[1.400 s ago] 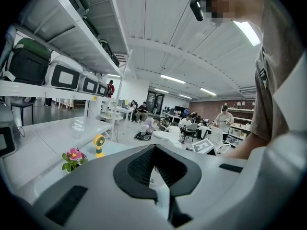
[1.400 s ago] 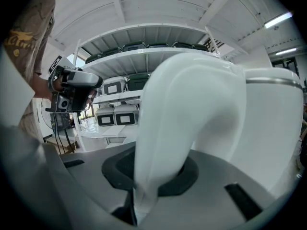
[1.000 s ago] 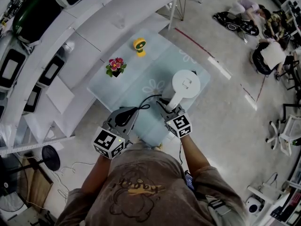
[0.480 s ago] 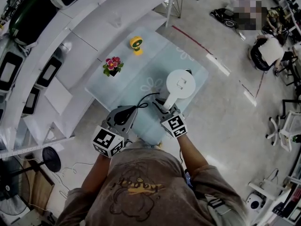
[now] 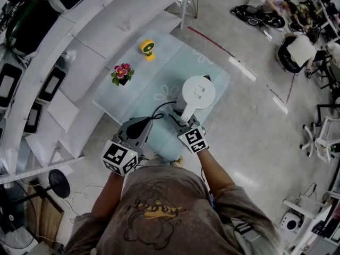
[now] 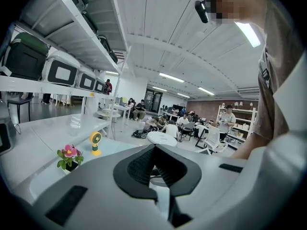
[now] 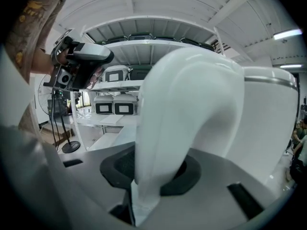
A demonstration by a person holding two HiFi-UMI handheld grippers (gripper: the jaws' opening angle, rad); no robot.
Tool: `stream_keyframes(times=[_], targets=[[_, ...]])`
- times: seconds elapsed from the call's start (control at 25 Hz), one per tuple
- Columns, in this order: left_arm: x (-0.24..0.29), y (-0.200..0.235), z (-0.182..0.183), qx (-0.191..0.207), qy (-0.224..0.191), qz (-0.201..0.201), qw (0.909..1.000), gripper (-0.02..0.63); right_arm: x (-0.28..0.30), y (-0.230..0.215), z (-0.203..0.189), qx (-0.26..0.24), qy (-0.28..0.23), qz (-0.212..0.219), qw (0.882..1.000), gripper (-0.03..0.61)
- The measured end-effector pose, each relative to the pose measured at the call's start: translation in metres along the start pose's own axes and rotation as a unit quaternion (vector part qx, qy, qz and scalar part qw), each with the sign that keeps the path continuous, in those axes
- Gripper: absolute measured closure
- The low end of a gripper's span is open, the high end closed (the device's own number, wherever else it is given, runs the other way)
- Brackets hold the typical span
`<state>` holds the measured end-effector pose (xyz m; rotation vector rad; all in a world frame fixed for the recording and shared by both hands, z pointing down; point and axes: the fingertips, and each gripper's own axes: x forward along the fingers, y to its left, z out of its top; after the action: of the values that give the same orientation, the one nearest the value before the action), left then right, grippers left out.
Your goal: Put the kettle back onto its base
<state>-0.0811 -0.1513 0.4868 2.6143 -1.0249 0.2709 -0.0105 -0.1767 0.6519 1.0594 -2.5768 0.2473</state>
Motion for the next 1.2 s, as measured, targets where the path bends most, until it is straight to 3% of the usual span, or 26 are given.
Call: stream_keyframes(times=[0.28,0.64,1.2], targets=[[0.0,-0.007,-0.003,0.0,0.0,-0.009,1.0,0.592,-0.019,0.0,-0.019,0.004,0.025,-0.019,0.999,0.42],[0.02,-0.021,0.0,0.008,-0.004,-0.041,0.9991,0.592,-0.072,-0.009,-0.012,0.041,0.024,-0.046,0.998,0.414],[0.057,-0.061,0.038,0.035,-0.028,-0.117,0.9922,0.592,-0.184,-0.045,0.06,0.09,-0.043,-0.152,0.983,0.43]])
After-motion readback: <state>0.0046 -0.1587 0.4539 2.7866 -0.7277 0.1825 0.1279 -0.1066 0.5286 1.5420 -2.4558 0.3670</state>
